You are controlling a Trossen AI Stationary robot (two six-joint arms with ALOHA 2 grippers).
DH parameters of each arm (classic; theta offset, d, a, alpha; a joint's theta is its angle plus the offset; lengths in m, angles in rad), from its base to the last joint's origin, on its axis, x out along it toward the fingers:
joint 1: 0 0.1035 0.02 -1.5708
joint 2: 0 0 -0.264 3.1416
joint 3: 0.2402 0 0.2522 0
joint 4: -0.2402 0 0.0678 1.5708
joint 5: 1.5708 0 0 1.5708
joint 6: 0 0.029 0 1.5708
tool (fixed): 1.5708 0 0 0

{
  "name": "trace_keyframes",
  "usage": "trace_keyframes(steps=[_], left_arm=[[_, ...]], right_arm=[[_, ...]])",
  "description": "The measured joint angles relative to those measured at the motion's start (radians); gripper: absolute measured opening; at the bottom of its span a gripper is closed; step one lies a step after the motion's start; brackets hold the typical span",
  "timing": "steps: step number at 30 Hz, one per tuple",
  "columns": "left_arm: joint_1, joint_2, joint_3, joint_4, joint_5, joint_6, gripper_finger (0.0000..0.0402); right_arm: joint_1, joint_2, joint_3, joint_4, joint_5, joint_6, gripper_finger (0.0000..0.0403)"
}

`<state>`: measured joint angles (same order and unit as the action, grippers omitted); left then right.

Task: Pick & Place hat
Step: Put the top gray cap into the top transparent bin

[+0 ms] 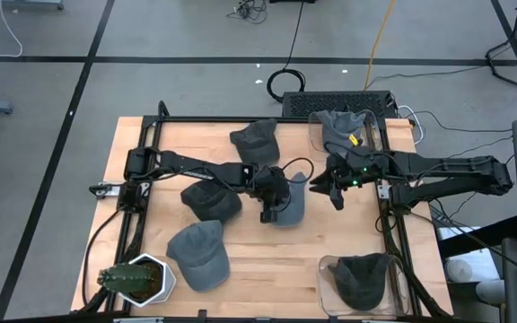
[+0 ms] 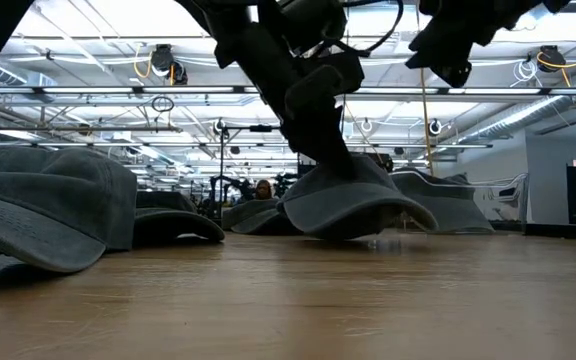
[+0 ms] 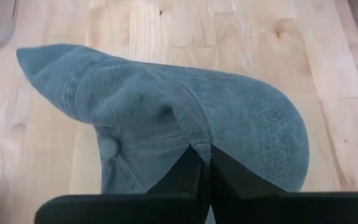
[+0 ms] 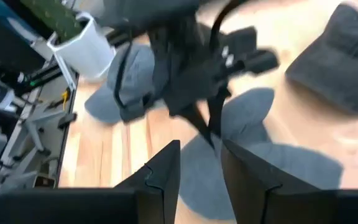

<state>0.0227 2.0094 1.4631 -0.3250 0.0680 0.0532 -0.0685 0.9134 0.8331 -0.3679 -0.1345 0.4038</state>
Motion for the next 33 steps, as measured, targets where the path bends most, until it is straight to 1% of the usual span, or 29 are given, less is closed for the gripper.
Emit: trace_keyframes(steps=[2, 5, 10, 15, 18, 22, 24, 26, 29, 33], left_arm=[[0.0, 0.0, 0.0, 0.006, 0.01, 0.005, 0.0018], [0.0, 0.011, 0.0, 0.011, 0.019, 0.015, 0.0018], [-0.005, 0.053, 0.0, 0.027, 0.028, 0.011, 0.0019], [-0.005, 0.059, 0.002, 0.051, 0.028, -0.031, 0.0019], [-0.005, 0.06, 0.002, 0.046, 0.036, -0.05, 0.002], [-0.005, 0.058, 0.002, 0.04, 0.048, -0.064, 0.0023], [-0.005, 0.055, 0.002, 0.039, 0.083, -0.08, 0.0035], [-0.006, 0.054, 0.002, 0.039, 0.106, -0.106, 0.0057], [-0.007, 0.054, 0.002, 0.035, 0.119, -0.137, 0.0104], [-0.001, 0.054, 0.001, 0.035, 0.119, -0.155, 0.0167]], right_arm=[[0.013, 0.003, -0.032, 0.024, 0.0, 0.012, 0.0107], [0.032, 0.007, -0.087, 0.075, 0.002, 0.079, 0.0107], [0.06, 0.007, -0.208, 0.223, 0.004, 0.205, 0.0107], [0.085, 0.007, -0.303, 0.344, 0.03, 0.328, 0.0107], [0.097, 0.007, -0.324, 0.381, 0.037, 0.335, 0.0107], [0.104, 0.007, -0.324, 0.414, 0.057, 0.276, 0.0107], [0.102, 0.007, -0.324, 0.414, 0.062, 0.255, 0.0107], [0.095, 0.017, -0.324, 0.416, 0.059, 0.227, 0.0108], [0.094, 0.038, -0.324, 0.413, 0.055, 0.186, 0.0119], [0.094, 0.079, -0.324, 0.44, 0.053, 0.136, 0.0152]])
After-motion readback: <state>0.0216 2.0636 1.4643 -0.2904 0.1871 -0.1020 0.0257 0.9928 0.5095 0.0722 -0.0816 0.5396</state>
